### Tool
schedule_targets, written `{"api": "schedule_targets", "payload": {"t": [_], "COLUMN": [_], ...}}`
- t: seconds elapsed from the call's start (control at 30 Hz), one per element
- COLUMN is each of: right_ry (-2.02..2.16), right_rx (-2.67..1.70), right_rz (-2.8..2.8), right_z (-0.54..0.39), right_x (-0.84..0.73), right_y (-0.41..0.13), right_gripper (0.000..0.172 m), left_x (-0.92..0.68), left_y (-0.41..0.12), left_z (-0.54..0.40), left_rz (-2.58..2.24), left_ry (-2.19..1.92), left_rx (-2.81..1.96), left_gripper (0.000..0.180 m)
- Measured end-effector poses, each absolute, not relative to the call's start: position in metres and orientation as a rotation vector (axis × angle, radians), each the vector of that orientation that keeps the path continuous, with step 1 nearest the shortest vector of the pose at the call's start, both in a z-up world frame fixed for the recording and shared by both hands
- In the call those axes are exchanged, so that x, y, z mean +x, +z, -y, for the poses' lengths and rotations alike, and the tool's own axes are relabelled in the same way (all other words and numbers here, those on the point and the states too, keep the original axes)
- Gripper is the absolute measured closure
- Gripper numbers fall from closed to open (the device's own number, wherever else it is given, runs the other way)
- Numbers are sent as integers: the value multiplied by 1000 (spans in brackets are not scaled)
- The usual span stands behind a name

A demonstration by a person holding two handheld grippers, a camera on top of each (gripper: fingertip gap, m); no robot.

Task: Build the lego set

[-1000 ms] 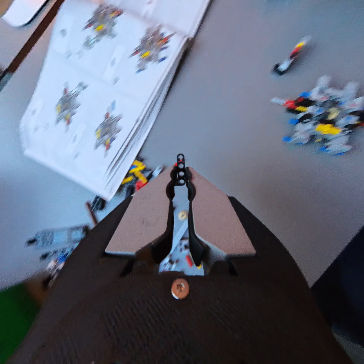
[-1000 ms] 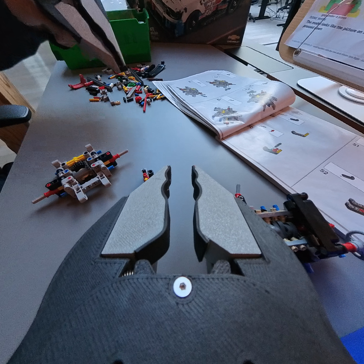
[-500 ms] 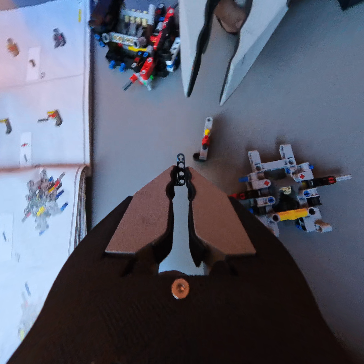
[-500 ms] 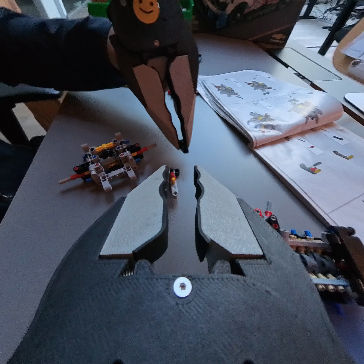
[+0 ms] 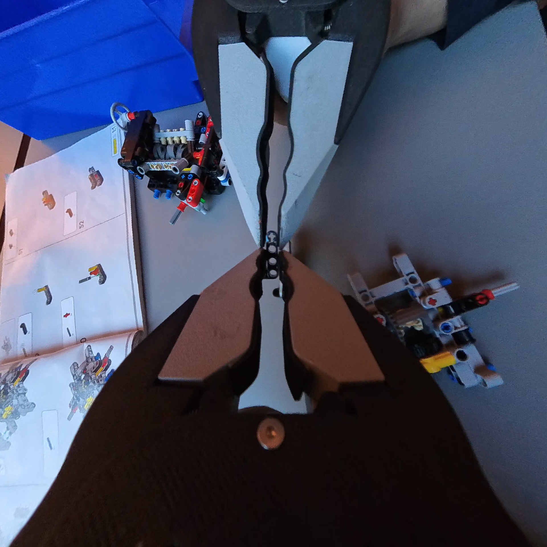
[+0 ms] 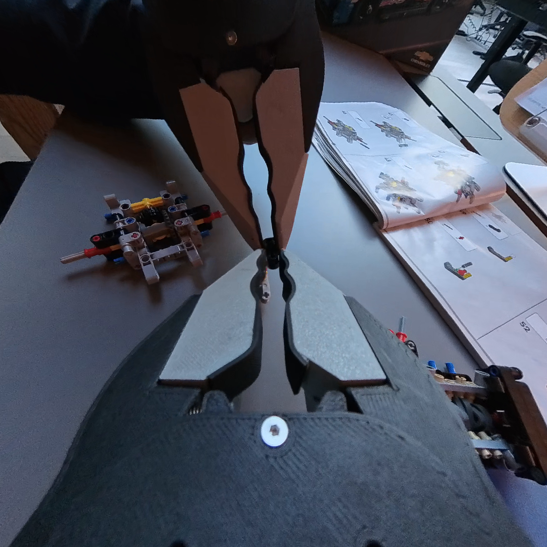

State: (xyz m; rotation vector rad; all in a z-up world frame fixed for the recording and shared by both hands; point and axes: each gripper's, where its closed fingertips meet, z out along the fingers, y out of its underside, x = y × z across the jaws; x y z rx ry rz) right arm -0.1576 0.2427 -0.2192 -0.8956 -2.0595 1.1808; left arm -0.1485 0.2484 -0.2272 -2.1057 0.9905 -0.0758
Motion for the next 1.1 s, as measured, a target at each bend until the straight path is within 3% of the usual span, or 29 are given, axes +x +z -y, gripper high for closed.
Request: {"api": "schedule_targets", "payload": {"t": [0.6,0.9,1.1], "right_ry": [1364,1382,1411], "right_rx": [-979,-1013,-1035], "right_rz": [2029,2056,2040], "right_z": [-245,-245,-248], "right_x": [-153,-152,-153], "right_y": [-208,-213,-211], "right_gripper": [168,167,167], "left_x": [-145,-156,-166], "left_y": [-214,-224,-231], "left_z": [-250,-248,-247], "left_rz": [-911,-889,-891], "left_ry": [-158,-194,-162], "left_rx": [-2060,-2108,-2145], "left_gripper": [175,156,156]}}
